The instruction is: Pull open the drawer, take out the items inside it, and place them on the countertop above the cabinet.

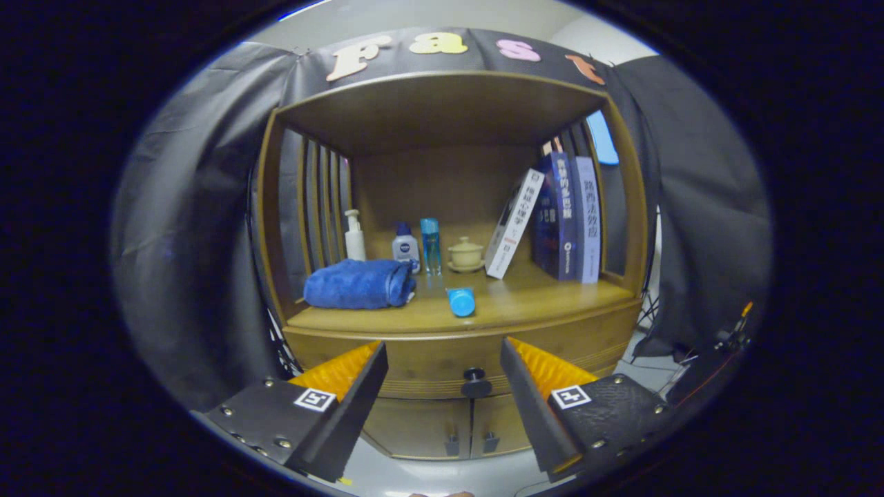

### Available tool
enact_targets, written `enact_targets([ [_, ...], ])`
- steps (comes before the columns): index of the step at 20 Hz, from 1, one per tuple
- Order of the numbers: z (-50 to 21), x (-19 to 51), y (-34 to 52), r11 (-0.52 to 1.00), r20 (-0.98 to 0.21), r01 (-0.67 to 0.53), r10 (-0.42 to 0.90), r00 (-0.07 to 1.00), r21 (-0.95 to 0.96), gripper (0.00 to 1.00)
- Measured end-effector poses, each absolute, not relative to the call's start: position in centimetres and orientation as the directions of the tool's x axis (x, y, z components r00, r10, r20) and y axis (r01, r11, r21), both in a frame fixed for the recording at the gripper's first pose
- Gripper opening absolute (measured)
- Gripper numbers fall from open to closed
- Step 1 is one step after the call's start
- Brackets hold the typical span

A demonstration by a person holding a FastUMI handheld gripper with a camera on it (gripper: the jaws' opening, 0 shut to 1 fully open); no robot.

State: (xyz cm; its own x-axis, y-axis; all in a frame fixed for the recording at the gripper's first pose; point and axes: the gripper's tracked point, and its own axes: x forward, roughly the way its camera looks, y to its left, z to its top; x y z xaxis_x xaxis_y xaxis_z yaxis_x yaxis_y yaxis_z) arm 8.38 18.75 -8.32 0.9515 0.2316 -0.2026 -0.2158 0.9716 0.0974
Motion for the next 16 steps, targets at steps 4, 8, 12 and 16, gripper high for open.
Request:
enact_targets([
  [4, -3.7, 5.0, 17.0, 0.979, -0.138, -0.192, 0.200, 0.970, 0.072, 0.98],
  [8, -0.3, 2.1, 14.4, 0.987, -0.076, -0.137, 0.143, 0.987, 0.079, 0.98],
  [12, 0.5, 0.6, 11.5, 0.993, -0.063, -0.067, 0.073, 0.995, 0.093, 0.97],
  [16, 0.3, -0.2, 10.0, 0.995, -0.077, -0.043, 0.050, 0.996, 0.089, 0.98],
])
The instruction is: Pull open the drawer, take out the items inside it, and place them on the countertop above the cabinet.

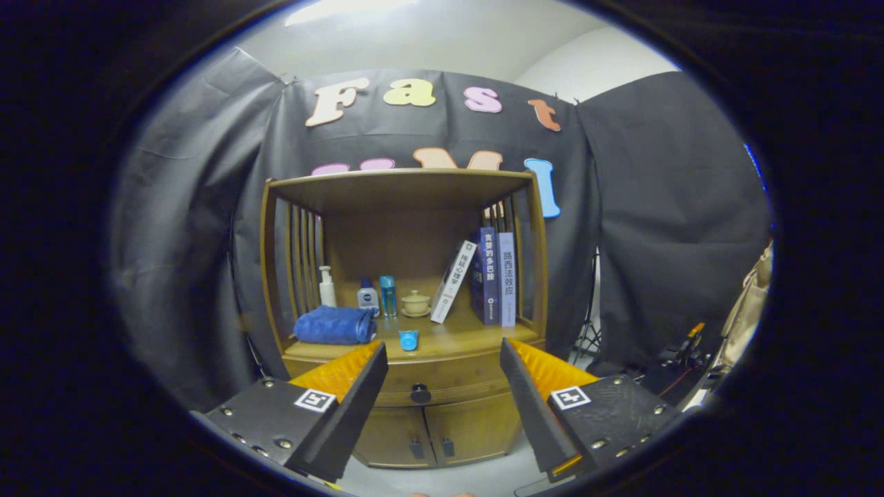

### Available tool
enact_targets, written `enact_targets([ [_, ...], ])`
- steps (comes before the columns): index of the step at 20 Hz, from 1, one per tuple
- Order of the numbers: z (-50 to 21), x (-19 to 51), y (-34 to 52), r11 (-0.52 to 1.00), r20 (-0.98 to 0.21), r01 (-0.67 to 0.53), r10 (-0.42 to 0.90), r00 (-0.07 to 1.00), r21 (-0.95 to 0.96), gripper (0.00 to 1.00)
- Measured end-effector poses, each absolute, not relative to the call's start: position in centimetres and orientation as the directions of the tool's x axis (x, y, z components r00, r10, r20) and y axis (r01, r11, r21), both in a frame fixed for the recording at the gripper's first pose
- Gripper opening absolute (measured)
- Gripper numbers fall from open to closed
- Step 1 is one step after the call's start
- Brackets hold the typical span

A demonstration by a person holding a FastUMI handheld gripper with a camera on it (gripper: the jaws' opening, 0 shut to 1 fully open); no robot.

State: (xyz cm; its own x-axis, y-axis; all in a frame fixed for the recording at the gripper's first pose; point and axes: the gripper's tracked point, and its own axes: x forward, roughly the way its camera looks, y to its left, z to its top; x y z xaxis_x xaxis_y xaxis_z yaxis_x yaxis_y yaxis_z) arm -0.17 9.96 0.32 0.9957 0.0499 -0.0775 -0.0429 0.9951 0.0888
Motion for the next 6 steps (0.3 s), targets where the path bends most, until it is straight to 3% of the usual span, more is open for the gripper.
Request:
enact_targets([
  [6, -0.7, -0.3, 9.1, 0.998, -0.088, -0.046, 0.050, 0.995, 0.049, 0.98],
])
